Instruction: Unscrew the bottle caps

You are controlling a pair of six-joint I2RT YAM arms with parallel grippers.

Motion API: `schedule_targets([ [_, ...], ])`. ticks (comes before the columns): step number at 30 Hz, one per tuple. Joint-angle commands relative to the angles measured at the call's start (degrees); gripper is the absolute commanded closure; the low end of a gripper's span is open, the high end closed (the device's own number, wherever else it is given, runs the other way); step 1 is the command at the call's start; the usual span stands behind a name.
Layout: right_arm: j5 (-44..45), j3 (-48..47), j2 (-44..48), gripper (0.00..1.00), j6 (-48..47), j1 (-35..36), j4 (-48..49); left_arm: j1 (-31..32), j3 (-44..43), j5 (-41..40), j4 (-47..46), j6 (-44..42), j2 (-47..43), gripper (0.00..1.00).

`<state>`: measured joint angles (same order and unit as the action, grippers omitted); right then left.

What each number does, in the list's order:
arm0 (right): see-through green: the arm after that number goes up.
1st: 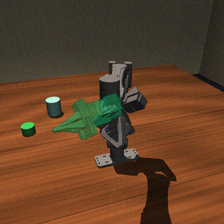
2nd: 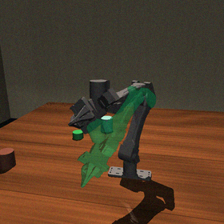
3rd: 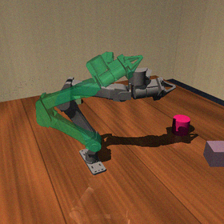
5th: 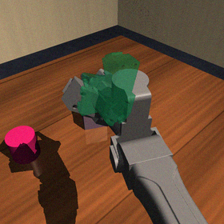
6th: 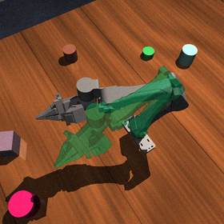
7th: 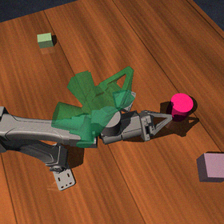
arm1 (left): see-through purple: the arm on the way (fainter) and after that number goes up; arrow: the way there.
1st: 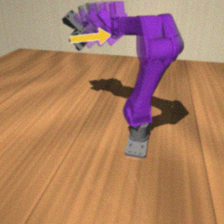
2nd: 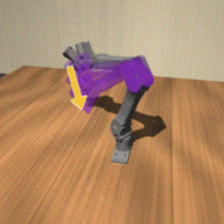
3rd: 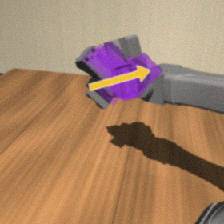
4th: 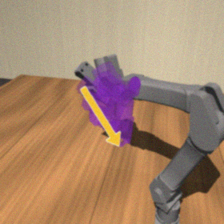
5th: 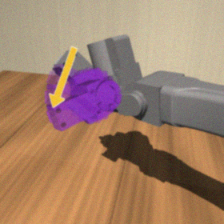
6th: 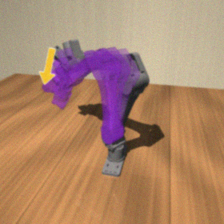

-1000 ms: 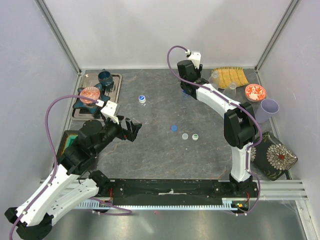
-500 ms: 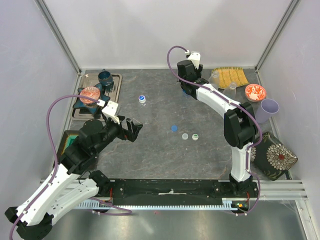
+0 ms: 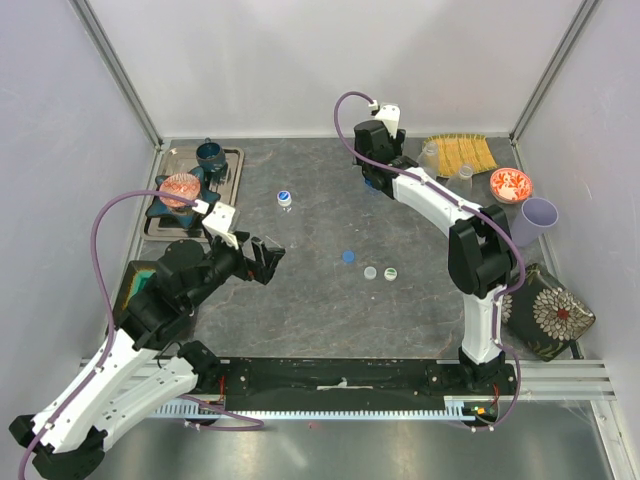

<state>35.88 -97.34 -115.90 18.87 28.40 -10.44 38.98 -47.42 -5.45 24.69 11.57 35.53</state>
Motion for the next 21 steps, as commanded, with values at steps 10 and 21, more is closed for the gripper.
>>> schedule_targets([
  [10,1.5,4.4,10.6,0.25,0.6,4.1,0.2,0.0,-0.2,0.0,-1.9,1.3,-2.5,0.01],
  [21,-14.1,22.2,31.1,0.21,4.9,18.3,4.8,0.0,1.1,-7.7,-0.4,1.9,-9.9,0.01],
])
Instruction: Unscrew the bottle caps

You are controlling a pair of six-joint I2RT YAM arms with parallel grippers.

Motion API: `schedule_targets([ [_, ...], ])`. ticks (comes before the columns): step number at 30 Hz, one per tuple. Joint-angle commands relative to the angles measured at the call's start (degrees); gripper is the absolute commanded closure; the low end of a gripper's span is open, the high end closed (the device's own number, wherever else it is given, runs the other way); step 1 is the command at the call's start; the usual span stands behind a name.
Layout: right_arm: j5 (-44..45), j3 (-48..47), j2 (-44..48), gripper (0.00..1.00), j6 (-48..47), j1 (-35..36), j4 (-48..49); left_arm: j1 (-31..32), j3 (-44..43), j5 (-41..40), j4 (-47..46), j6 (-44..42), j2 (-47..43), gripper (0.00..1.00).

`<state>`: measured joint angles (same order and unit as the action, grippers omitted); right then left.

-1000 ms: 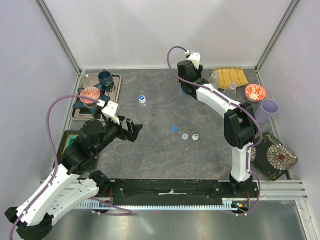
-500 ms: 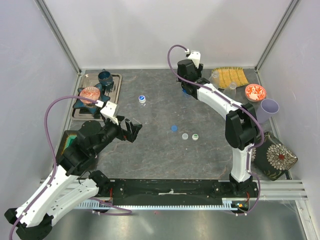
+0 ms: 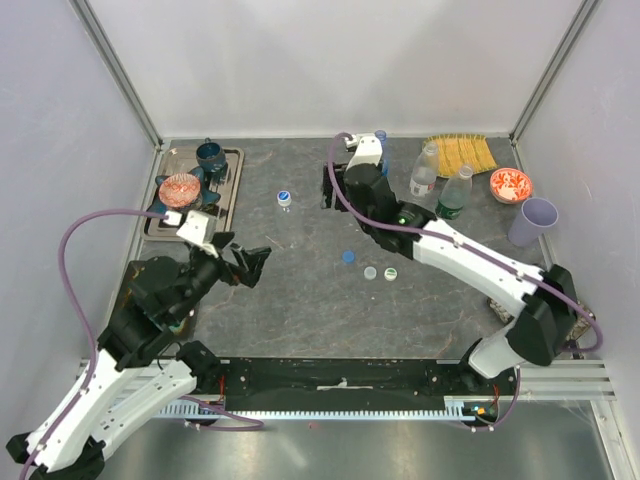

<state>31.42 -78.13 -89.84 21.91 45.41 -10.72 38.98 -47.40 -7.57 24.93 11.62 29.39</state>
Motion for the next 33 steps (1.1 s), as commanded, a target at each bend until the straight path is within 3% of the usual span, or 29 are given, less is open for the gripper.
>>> schedule_targets([
  [1,-14.1,2.5,4.8,0.2,2.1,1.6,5.1,-0.1,1.5,-6.7,-0.8,1.9,-5.0,0.01],
  [8,-13.1,-8.4,-3.2,0.14,-4.6,7.7,2.6,0.0,5.4,-10.4,-1.2,3.3,-12.9,0.01],
  [17,-11.1,-18.5,-16.5,0.14,-6.3,8.5,0.8,0.0,4.2,-9.2,2.1,4.0,-12.8,0.01],
  [24,-9.0,-20.1,-20.4,0.16,-6.4,8.4,0.7,0.0,3.8,-9.2,2.8,3.0,-12.8,0.01],
  [30,-7.6,-20.0,-21.7,0.26,-7.3,8.4,1.8,0.0,4.2,-9.1,2.8,2.9,-12.2,0.0],
  [33,-7.3,-18.9,-21.6,0.41,-7.8,8.4,3.0,0.0,4.4,-8.8,2.8,3.0,-11.7,0.01],
])
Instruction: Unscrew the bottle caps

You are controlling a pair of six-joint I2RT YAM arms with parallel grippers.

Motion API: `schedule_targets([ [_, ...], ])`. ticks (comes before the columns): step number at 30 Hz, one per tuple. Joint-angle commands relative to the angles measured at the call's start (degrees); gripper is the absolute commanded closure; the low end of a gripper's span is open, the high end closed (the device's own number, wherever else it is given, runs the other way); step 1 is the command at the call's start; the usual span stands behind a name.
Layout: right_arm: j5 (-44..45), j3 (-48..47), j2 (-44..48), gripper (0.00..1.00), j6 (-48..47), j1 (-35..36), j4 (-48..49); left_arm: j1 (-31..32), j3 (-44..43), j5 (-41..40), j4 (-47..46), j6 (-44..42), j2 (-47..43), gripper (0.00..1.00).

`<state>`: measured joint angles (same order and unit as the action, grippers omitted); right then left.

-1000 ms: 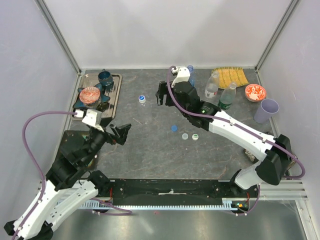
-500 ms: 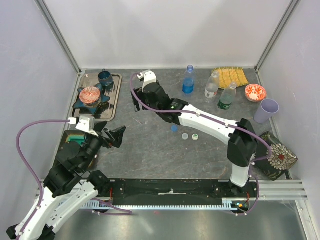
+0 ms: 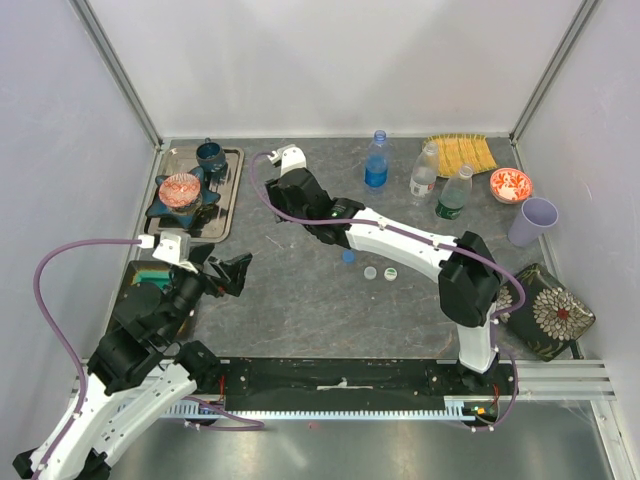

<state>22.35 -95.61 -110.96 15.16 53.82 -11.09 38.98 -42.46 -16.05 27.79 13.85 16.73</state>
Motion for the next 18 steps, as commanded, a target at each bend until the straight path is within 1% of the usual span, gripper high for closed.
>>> schedule_targets([
  [1,1.8,-1.0,-0.4,0.55,-1.0,0.0,3.7,0.0,-0.4,-0.2,-0.2,0.7,0.9,0.01],
  [4,2.3,0.9,1.4,0.71,-1.0,-0.1,4.4,0.0,-0.3,-0.2,-0.5,0.3,1.5,0.0],
  [6,2.8,2.4,4.2,0.76,-0.7,-0.1,4.5,0.0,-0.4,-0.2,-1.0,-0.3,1.8,0.0],
  [7,3.0,4.7,5.8,0.8,-0.6,-0.1,4.6,0.0,-0.5,-0.2,-1.2,-0.6,2.3,0.0],
  [9,3.1,7.7,11.7,0.86,0.0,0.0,4.5,0.0,-1.0,-0.5,-2.2,-1.8,2.9,0.0],
  [10,2.4,10.9,14.1,0.92,0.2,-0.1,4.3,0.0,-1.2,-0.6,-2.8,-2.2,3.6,0.0],
  [11,2.0,12.4,18.9,0.95,0.6,-0.2,3.4,0.0,-1.7,-0.7,-3.8,-2.9,4.7,0.0],
  [13,-0.3,15.1,23.4,1.0,1.5,-0.3,1.3,0.0,-2.5,-1.0,-5.5,-3.7,6.4,0.0],
  [14,-1.3,15.5,27.0,1.0,1.7,-0.4,-2.2,0.0,-2.8,-1.1,-6.5,-4.6,8.5,0.0],
  [15,-2.6,15.5,28.5,1.0,2.1,-0.4,-4.0,0.0,-3.2,-0.8,-8.5,-5.1,9.7,0.0],
  [16,-4.6,15.3,30.0,1.0,2.8,-0.6,-7.9,0.0,-4.3,-0.5,-9.5,-5.4,10.9,0.0],
  [18,-7.0,15.2,33.9,1.0,3.6,-0.7,-10.9,-0.2,-5.9,1.7,-12.1,-5.7,15.5,0.0],
])
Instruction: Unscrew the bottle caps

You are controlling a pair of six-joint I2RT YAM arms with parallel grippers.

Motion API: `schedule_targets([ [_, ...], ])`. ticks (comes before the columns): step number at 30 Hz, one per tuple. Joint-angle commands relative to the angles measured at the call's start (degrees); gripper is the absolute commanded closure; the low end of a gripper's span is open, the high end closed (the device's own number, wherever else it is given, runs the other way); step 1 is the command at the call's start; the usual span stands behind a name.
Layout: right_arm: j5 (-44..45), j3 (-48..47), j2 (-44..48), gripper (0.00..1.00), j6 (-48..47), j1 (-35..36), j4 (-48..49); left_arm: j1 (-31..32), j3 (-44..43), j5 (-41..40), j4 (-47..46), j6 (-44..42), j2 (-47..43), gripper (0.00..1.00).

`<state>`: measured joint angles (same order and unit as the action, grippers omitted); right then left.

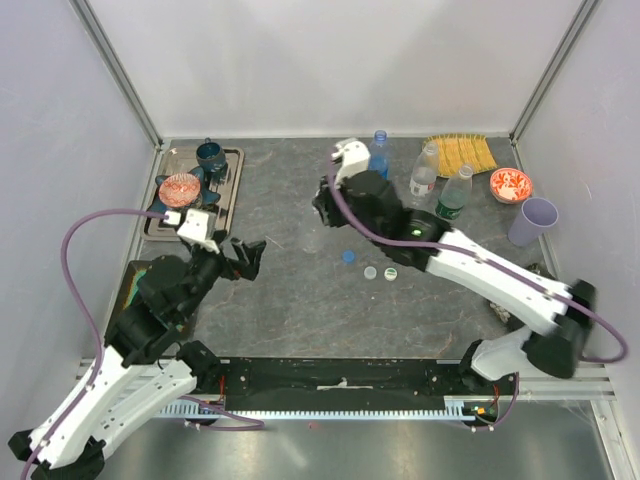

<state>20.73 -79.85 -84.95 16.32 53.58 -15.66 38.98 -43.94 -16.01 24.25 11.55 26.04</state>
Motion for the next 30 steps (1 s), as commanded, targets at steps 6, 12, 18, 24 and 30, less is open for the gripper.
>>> schedule_targets([
  [6,-22.3,0.6,15.2,1.0,8.1,-4.9,-9.8,-1.9,-13.3,19.6,-14.0,-0.3,17.1,0.01],
  [12,-29.3,3.5,20.2,1.0,10.2,-7.5,-7.0,-9.8,-15.6,51.2,-29.2,9.4,23.3,0.01],
  [18,-35.1,4.4,22.9,1.0,12.1,-7.9,-3.9,-11.6,-15.6,70.7,-35.8,12.5,28.8,0.01],
  [24,-37.3,3.1,23.9,1.0,12.6,-8.0,-1.8,-11.5,-13.0,79.6,-37.0,11.5,30.6,0.01],
  [30,-40.0,2.3,24.4,1.0,14.4,-8.0,1.5,-10.9,-11.6,80.3,-36.2,9.4,31.3,0.01],
])
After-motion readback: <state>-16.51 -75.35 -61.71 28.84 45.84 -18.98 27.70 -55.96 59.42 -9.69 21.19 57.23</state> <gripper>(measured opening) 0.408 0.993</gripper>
